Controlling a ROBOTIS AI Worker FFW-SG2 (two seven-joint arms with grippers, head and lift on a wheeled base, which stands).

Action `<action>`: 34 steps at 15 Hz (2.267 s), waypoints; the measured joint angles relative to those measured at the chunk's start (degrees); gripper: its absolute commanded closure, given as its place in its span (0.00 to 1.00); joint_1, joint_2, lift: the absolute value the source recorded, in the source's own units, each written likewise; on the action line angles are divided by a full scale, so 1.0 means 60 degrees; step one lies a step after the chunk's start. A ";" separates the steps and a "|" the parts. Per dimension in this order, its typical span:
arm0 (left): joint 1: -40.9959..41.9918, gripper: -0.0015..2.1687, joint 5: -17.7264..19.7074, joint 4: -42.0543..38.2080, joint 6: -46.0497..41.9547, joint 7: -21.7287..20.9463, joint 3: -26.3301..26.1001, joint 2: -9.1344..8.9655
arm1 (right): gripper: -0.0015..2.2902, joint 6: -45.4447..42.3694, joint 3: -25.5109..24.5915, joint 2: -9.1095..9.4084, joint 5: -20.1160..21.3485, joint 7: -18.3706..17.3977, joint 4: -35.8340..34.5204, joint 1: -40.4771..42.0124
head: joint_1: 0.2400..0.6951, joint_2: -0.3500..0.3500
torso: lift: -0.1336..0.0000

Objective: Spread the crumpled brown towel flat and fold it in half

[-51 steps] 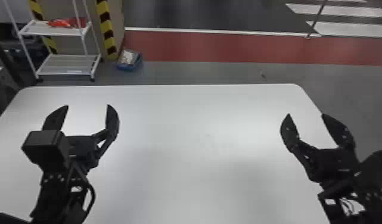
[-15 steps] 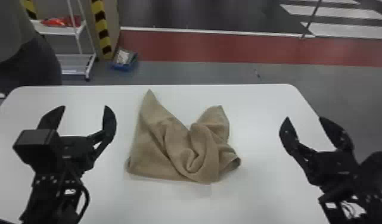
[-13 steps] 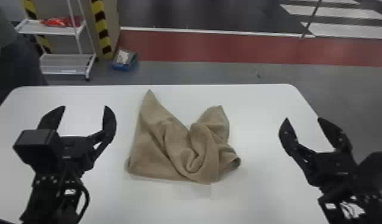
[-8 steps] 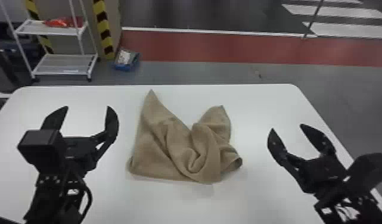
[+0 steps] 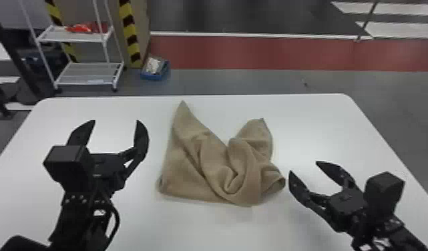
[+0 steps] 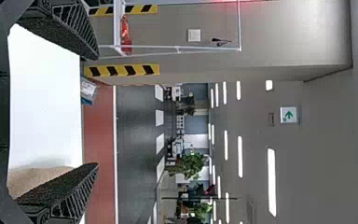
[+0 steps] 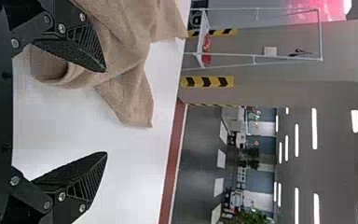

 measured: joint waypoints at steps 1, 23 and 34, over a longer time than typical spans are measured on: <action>-0.0009 0.03 0.0012 0.0008 0.0000 -0.0008 0.0000 0.0002 | 0.13 0.0008 0.0089 0.0033 0.0217 0.0143 0.0267 -0.0133 | 1.00 0.47 | 0.07; 0.0240 0.03 0.0017 -0.0222 -0.0029 0.0007 0.0124 0.0041 | 0.72 0.0361 0.0581 0.0189 0.1158 0.1127 0.0935 -0.0865 | 1.00 0.53 | 0.07; 0.0472 0.03 0.0018 -0.0502 -0.0021 0.0006 0.0362 0.0103 | 0.72 0.4067 0.0741 0.0198 0.1194 0.1244 -0.3623 -0.1761 | 1.00 0.62 | 0.07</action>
